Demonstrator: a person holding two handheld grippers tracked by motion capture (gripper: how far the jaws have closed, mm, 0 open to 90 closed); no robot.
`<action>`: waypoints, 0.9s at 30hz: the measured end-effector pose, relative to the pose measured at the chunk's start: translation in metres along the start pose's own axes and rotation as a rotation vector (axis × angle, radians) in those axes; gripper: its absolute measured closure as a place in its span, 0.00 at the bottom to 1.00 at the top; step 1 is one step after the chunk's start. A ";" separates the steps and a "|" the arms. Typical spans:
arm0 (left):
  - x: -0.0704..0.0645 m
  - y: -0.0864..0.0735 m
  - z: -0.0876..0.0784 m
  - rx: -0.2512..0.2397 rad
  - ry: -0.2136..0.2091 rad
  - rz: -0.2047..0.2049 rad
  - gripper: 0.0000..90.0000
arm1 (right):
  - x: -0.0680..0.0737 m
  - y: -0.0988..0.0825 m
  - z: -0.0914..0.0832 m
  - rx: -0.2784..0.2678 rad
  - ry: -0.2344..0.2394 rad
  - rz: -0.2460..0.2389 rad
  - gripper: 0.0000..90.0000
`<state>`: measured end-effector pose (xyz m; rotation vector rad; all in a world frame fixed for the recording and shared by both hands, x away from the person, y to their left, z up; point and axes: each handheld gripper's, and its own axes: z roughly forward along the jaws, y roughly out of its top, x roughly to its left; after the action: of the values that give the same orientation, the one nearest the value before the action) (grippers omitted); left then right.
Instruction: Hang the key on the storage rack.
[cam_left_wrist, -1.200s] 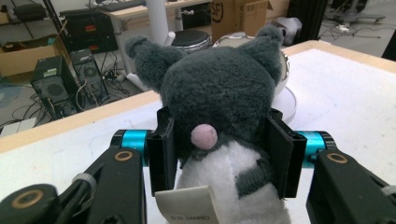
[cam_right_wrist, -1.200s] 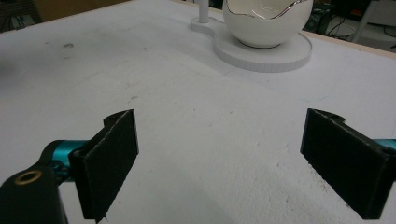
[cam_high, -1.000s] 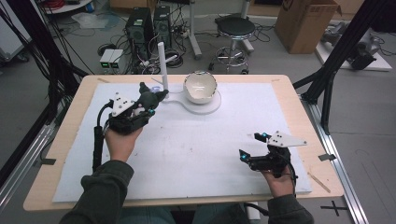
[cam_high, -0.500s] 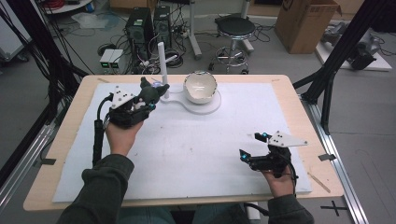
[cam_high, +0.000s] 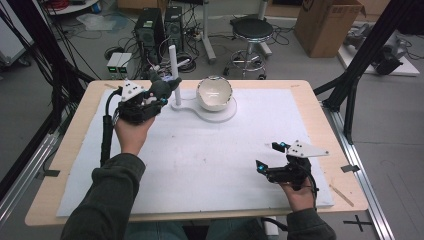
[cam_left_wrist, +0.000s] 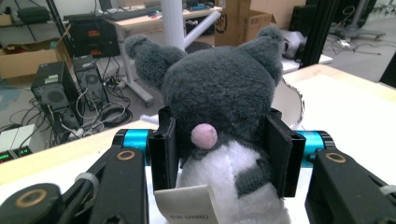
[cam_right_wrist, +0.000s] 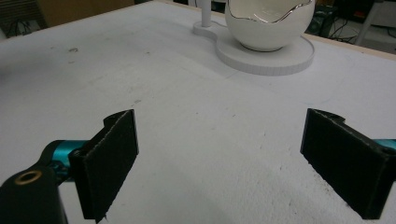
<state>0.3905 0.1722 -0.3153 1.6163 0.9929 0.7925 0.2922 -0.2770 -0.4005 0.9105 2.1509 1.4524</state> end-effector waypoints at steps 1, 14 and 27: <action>0.000 0.001 0.002 0.000 0.002 -0.002 0.58 | 0.000 0.000 0.000 0.000 0.000 0.000 0.12; 0.001 -0.001 0.015 0.029 0.032 0.002 0.58 | 0.000 0.000 -0.002 -0.004 0.004 0.005 0.12; -0.001 -0.013 0.023 0.069 0.047 0.012 0.58 | 0.000 -0.001 -0.004 -0.011 0.001 0.003 0.12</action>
<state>0.4072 0.1634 -0.3338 1.6706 1.0545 0.8159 0.2899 -0.2797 -0.3999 0.9095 2.1416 1.4646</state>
